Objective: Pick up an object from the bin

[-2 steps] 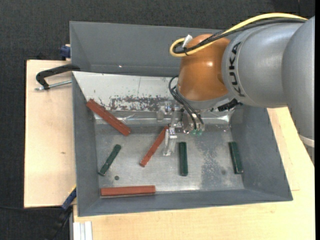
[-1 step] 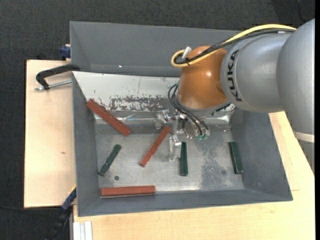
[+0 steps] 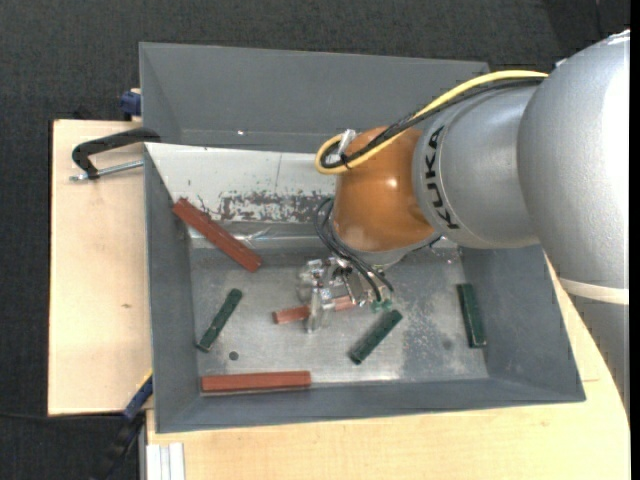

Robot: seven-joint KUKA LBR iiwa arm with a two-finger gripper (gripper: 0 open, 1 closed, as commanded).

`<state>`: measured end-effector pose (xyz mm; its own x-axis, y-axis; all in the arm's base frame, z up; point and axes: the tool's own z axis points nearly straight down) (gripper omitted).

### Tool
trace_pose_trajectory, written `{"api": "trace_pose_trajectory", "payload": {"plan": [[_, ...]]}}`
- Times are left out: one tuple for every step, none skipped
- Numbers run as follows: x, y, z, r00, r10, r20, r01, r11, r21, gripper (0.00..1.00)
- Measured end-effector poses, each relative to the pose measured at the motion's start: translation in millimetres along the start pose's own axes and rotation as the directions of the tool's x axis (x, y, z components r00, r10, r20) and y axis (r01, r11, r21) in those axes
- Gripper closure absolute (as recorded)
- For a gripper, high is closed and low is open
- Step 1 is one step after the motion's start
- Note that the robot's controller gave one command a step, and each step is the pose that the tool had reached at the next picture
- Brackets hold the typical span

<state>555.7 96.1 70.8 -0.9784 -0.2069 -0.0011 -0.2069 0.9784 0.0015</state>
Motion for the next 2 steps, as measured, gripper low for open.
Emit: {"api": "trace_pose_trajectory", "payload": {"plan": [[0.0,0,0,1.0,0.001,0.0,-0.001,1.0,0.0,1.0],[2.7,28,-133,0.999,-0.045,0.005,0.045,0.999,0.001,1.0]]}}
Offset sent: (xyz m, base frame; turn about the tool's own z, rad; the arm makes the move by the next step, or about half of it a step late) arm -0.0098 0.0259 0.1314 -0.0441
